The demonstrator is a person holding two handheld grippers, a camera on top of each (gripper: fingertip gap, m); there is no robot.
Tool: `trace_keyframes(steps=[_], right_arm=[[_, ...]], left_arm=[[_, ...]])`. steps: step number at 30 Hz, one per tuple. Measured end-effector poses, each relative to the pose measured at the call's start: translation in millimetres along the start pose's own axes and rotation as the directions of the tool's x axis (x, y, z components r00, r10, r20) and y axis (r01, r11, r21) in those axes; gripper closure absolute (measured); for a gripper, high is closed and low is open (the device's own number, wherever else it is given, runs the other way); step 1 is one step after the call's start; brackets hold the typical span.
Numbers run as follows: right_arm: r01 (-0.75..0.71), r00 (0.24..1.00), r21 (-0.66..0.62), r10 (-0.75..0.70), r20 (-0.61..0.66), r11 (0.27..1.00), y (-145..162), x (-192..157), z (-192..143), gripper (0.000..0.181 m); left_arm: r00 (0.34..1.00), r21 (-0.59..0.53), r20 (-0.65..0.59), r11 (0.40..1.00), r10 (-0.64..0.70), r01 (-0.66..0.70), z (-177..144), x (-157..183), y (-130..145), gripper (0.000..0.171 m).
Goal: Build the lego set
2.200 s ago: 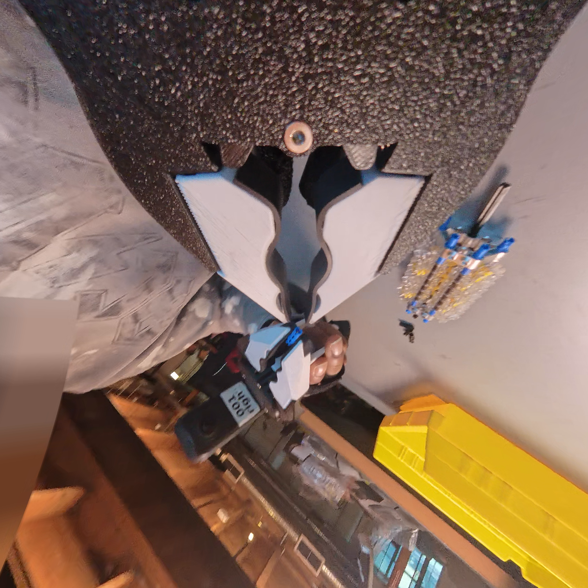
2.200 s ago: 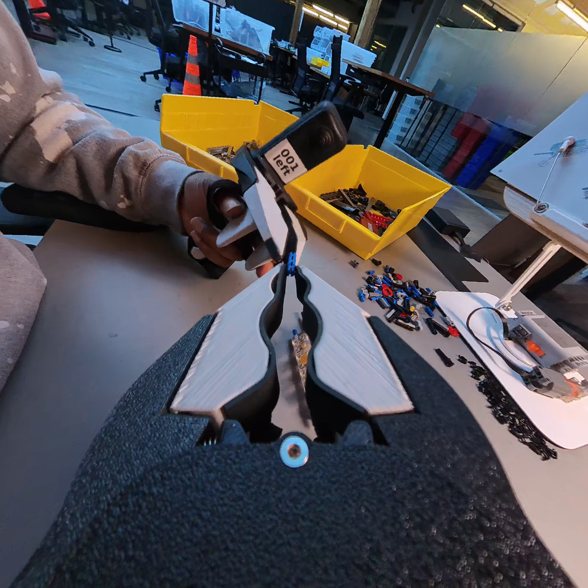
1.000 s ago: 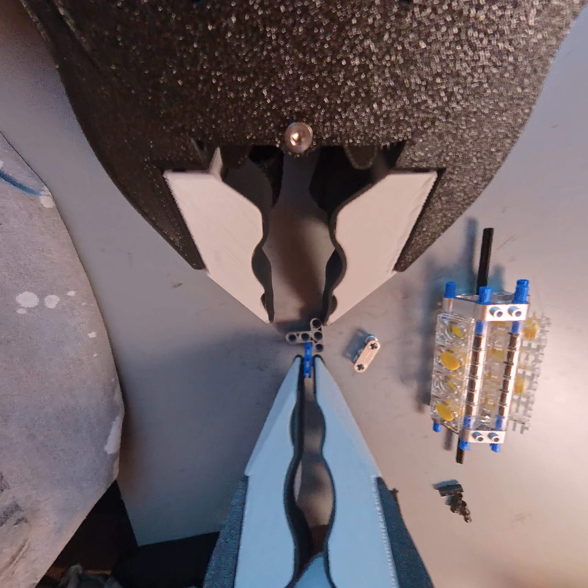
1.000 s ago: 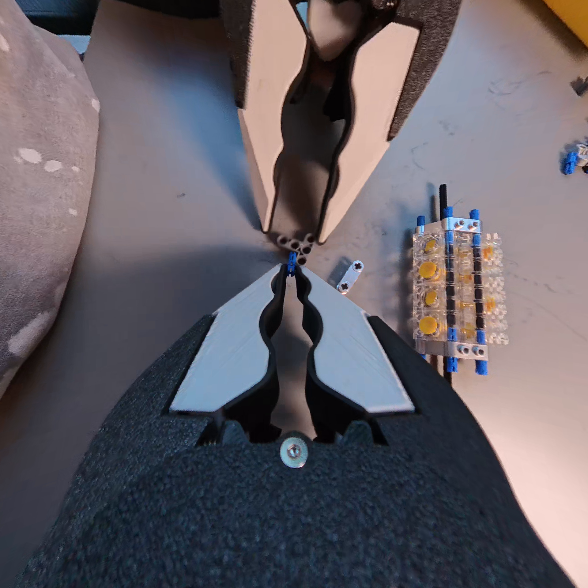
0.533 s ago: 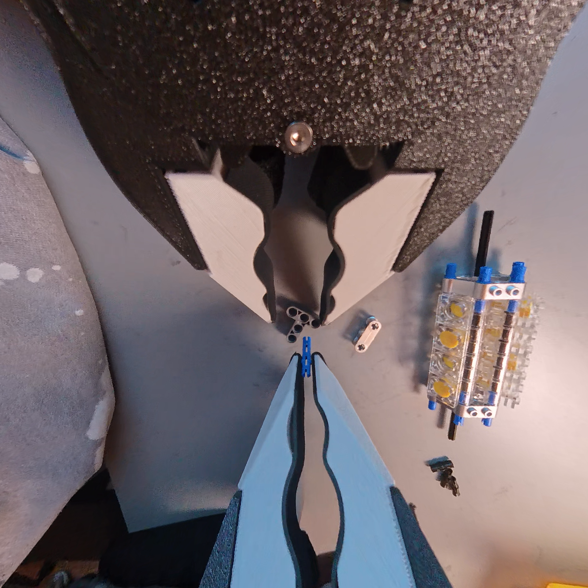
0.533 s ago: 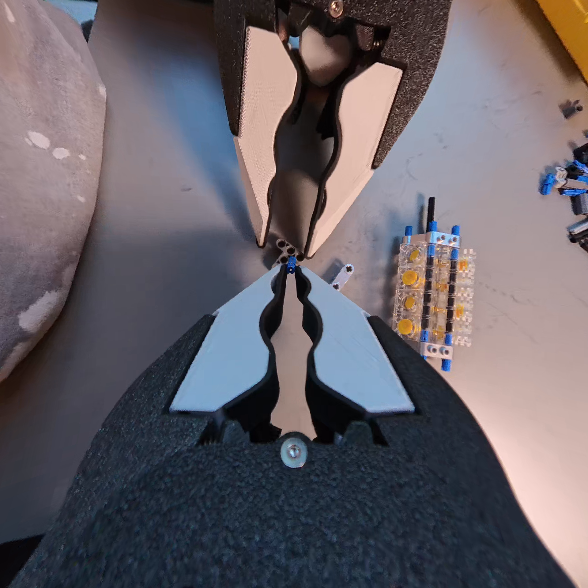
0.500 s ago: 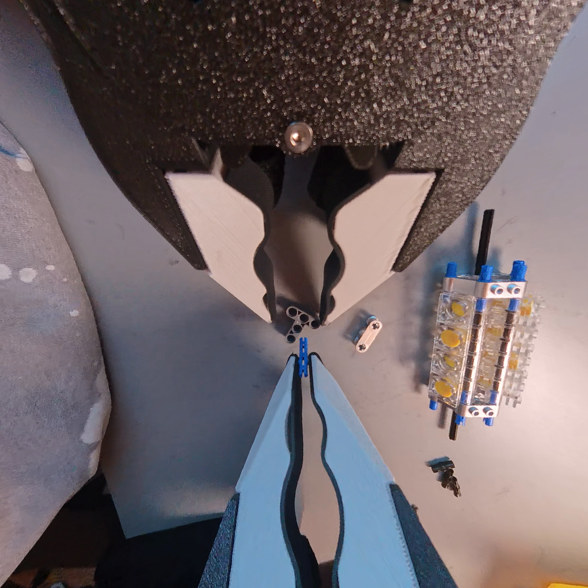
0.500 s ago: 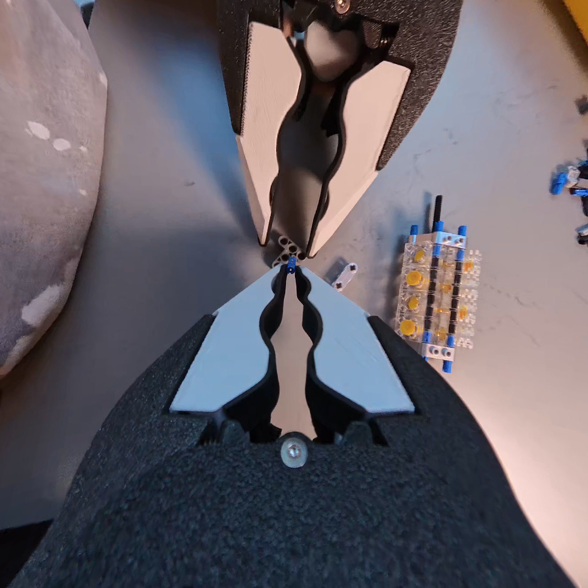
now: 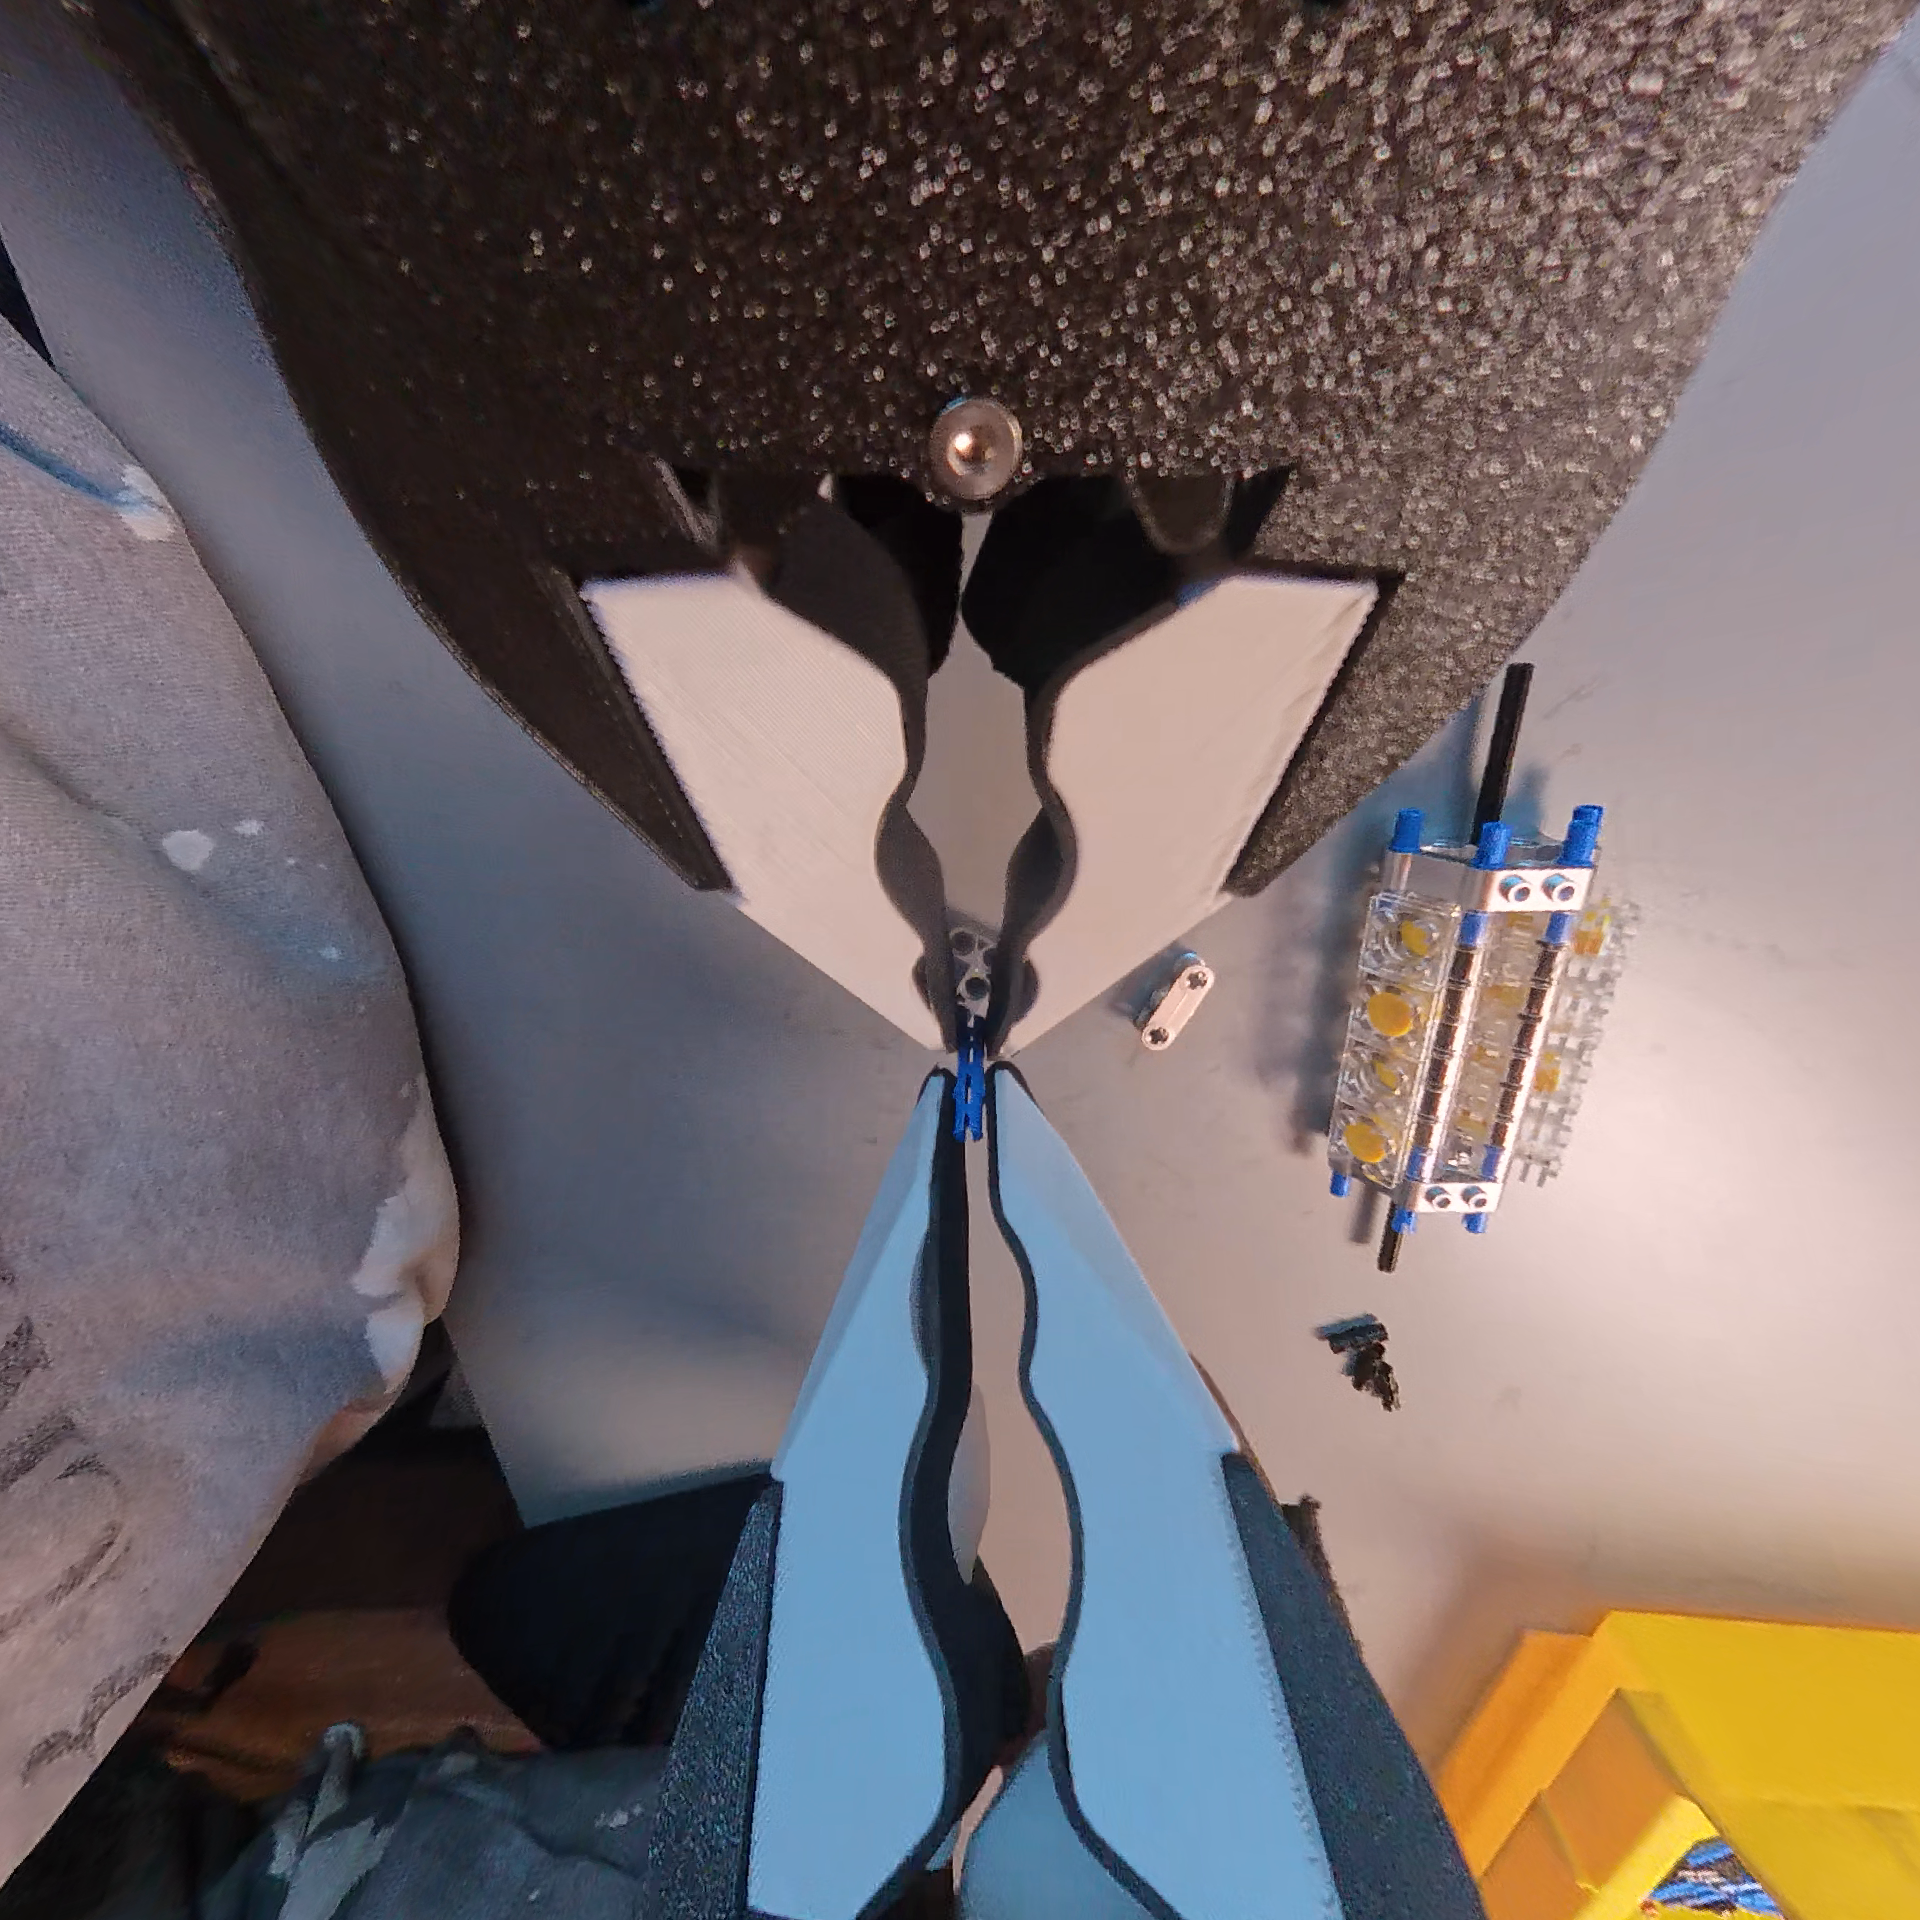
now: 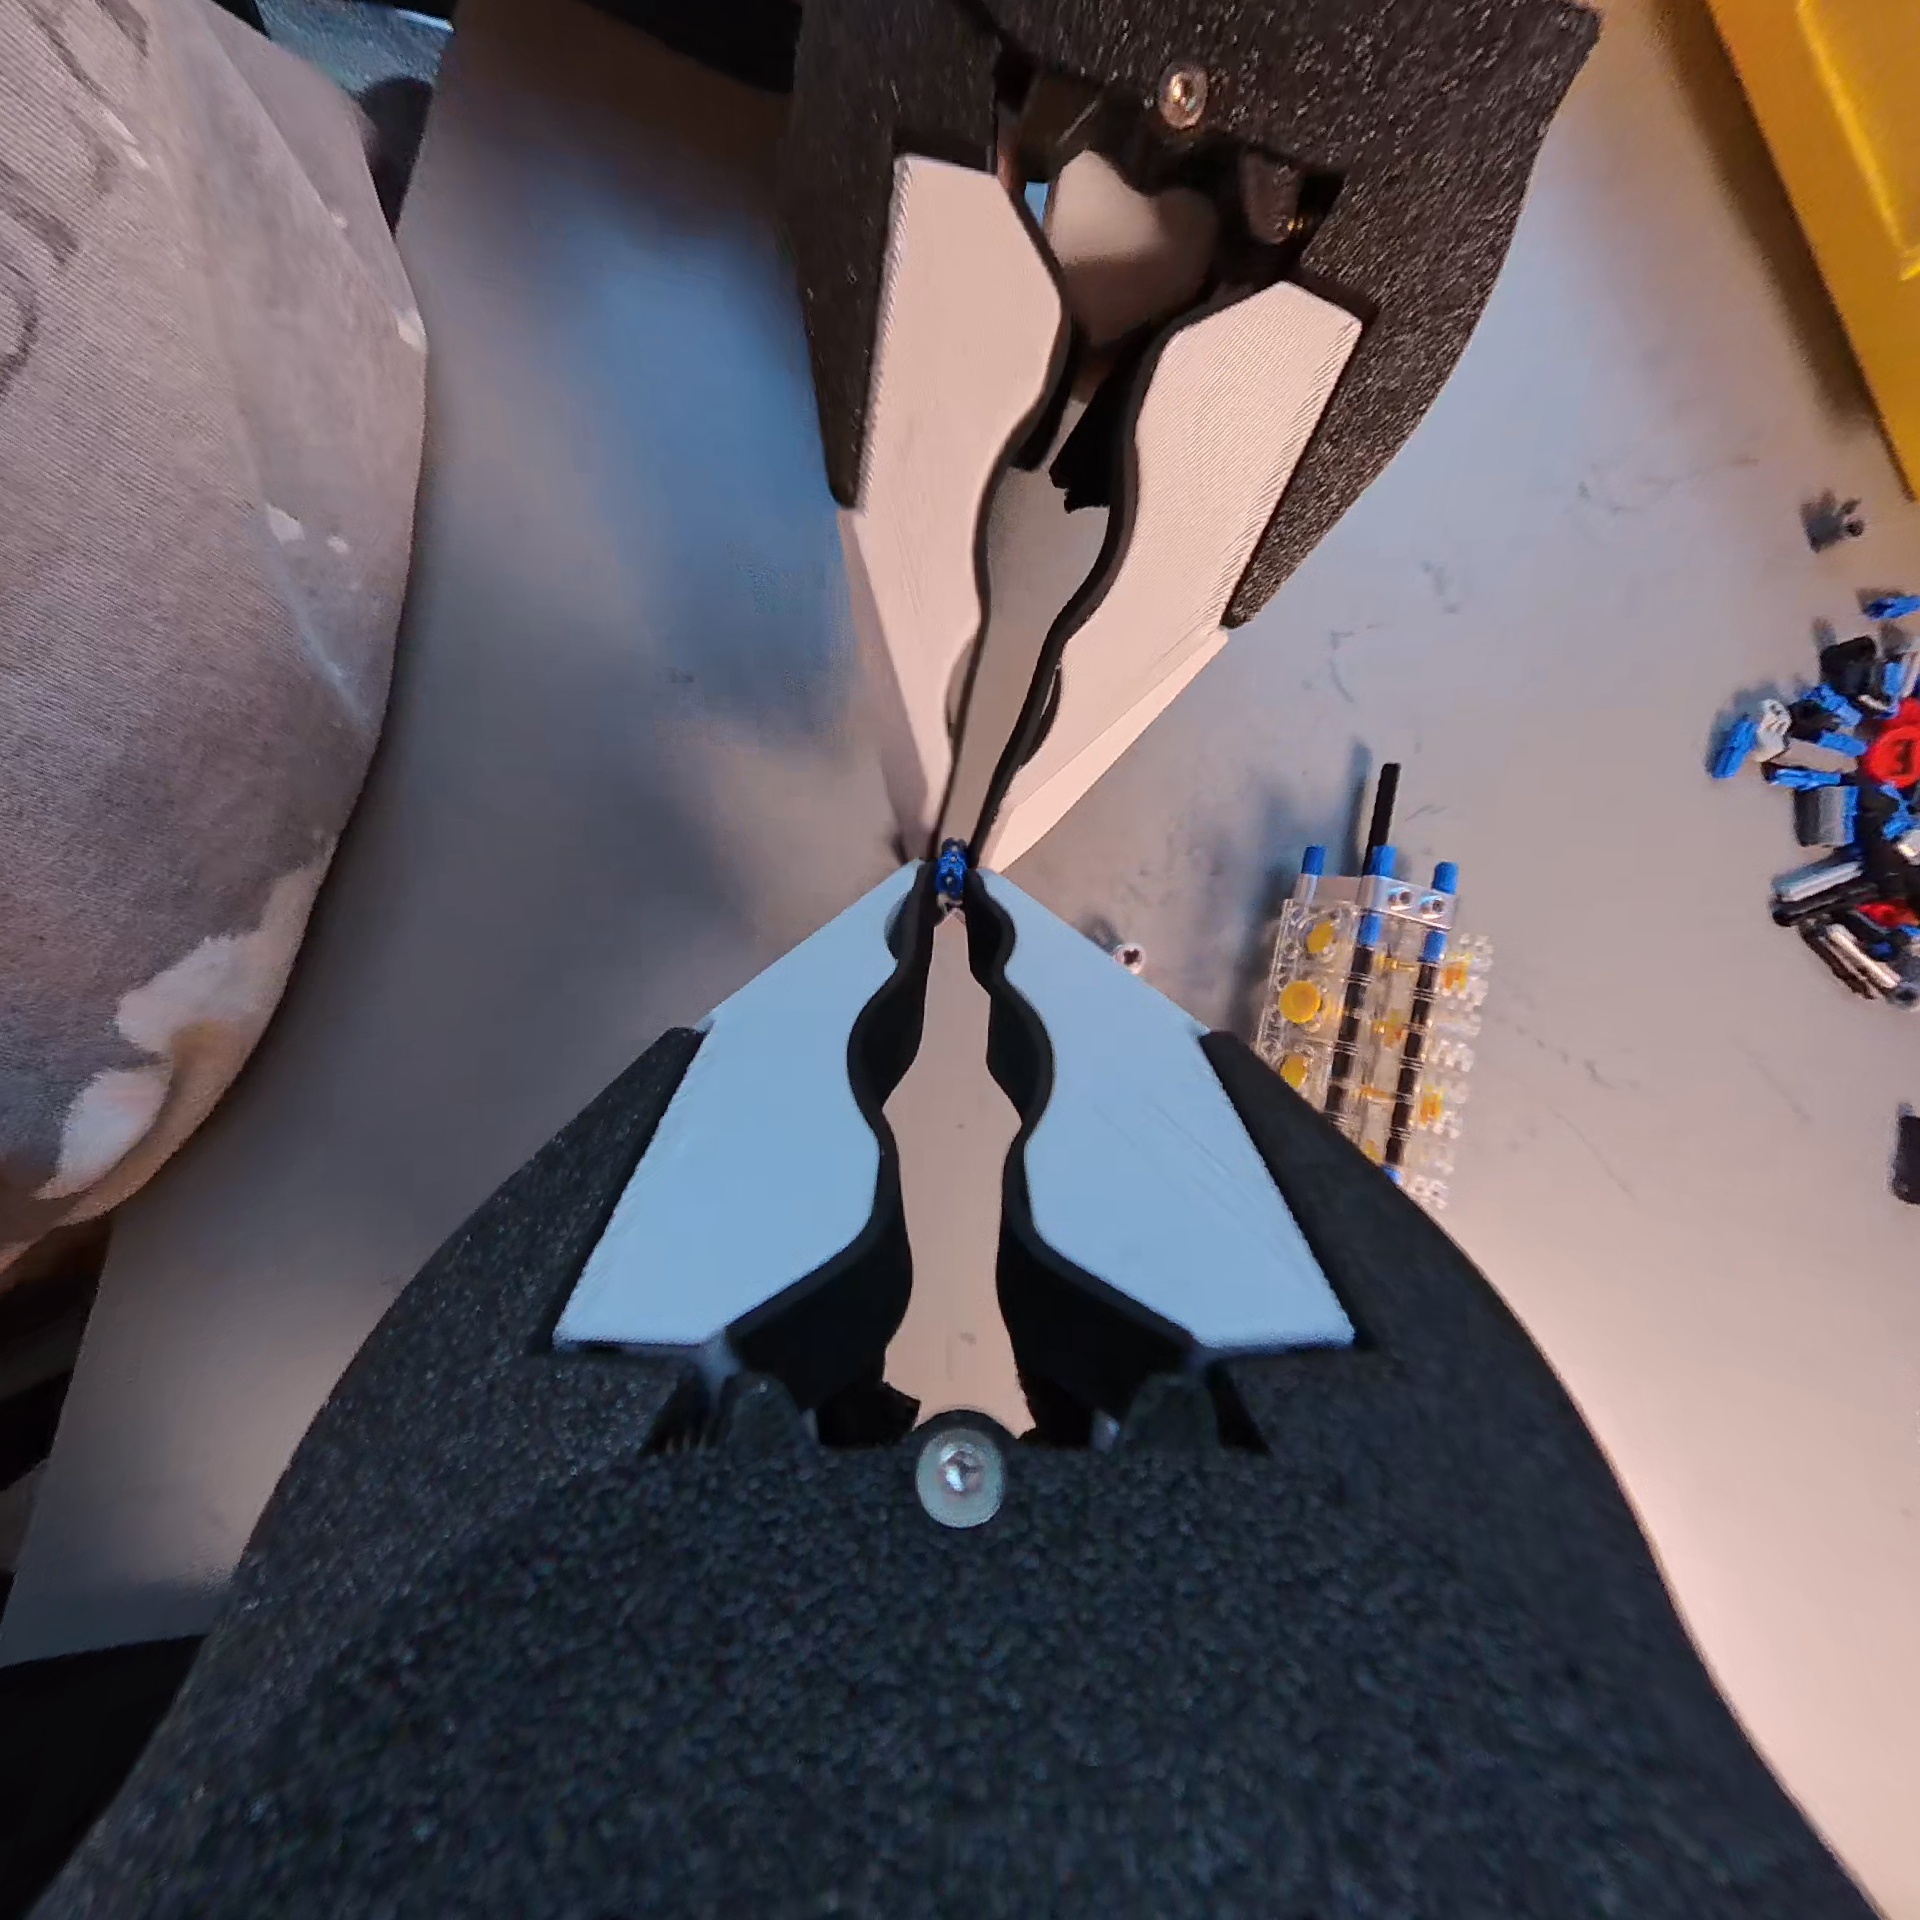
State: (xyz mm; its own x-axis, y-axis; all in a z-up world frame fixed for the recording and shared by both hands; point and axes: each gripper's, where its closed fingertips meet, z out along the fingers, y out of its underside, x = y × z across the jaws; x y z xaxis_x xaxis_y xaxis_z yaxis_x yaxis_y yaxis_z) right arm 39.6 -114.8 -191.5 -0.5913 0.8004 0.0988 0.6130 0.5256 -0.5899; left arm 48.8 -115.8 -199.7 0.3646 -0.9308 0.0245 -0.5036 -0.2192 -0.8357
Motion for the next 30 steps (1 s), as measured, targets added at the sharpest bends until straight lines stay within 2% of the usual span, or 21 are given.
trace_keyframes(steps=[12, 23, 24, 27, 30], right_arm=[[0.055, 0.996, 0.064, -0.051, -0.067, 0.996, -11.9, -3.7, -8.5, 0.175], [0.075, 0.996, 0.000, -0.075, -0.039, 0.997, -8.8, -5.4, -2.2, 0.178], [0.069, 0.997, -0.009, -0.070, -0.039, 0.998, -7.4, -4.1, -1.5, 0.178], [0.050, 0.999, -0.084, -0.050, 0.002, 0.995, 5.7, -6.5, 3.5, 0.178], [0.062, 0.998, -0.145, -0.060, 0.016, 0.988, 14.9, -7.7, 12.1, 0.178]], left_arm=[[0.999, 0.017, -0.049, 1.000, -0.021, 0.022, -2.8, 8.4, -6.2, 0.169], [0.999, -0.009, -0.044, 1.000, -0.019, 0.018, -2.2, 7.7, -1.0, 0.169], [0.999, -0.016, -0.036, 1.000, -0.018, 0.017, -3.4, 6.0, 0.5, 0.167], [0.999, -0.055, 0.026, 0.998, 0.021, -0.019, -6.1, -4.5, 9.5, 0.138], [0.999, -0.094, 0.031, 0.995, 0.034, -0.031, -1.2, -6.7, 19.3, 0.131]])
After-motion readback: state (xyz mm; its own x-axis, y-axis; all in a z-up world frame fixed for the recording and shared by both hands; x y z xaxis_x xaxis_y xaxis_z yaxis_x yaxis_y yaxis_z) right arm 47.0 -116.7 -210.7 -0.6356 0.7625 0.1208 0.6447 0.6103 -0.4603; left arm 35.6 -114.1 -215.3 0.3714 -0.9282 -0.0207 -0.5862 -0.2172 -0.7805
